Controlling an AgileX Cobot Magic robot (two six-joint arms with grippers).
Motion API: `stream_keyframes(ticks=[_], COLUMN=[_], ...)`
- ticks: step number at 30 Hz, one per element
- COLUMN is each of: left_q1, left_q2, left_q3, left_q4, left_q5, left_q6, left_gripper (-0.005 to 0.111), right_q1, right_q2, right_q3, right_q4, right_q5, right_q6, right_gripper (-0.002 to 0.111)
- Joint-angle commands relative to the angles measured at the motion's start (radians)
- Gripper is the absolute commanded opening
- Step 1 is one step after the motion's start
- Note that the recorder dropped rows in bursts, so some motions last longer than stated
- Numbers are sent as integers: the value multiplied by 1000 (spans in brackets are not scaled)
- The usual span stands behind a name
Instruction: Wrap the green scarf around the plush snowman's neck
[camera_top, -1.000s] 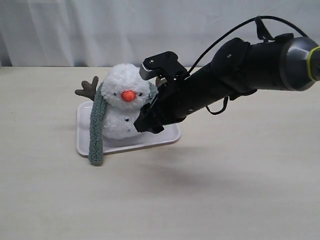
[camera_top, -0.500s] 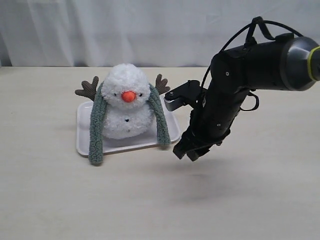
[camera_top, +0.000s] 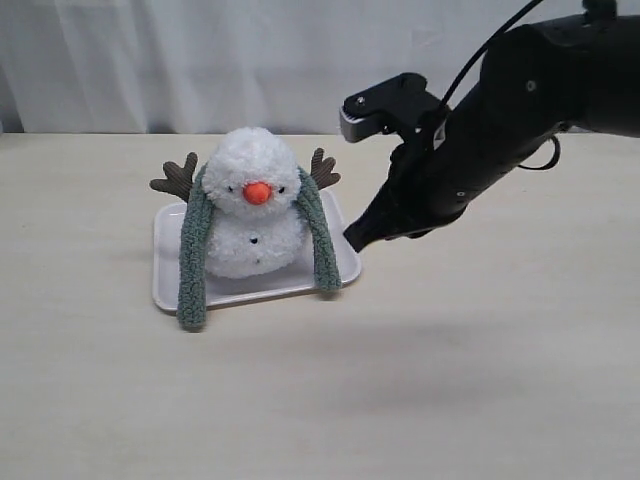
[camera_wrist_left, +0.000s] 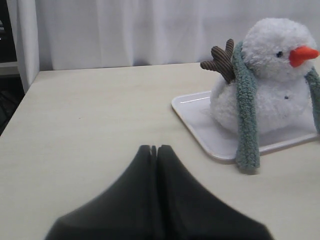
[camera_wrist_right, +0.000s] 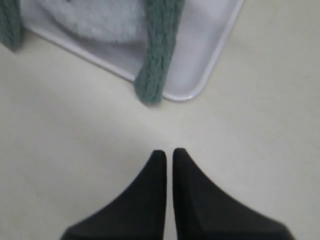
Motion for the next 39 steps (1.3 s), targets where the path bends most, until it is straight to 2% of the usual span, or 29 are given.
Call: stream_keyframes(ticks=[1, 10, 39], left_q1=[1, 1, 1], left_q2=[-2, -2, -2], left_q3=[3, 3, 3], left_q4=[-3, -3, -3], left_q5=[-13, -13, -15], left_q6=[-1, -1, -1], left_gripper=[0, 0, 0], right_q1=[1, 1, 1], right_q2=[-105, -313, -974], right_q3=[67, 231, 355], right_q4=[43, 45, 56], right_q5=[-148, -375, -443], right_q6=[4, -28, -39], right_gripper=[4, 4, 4])
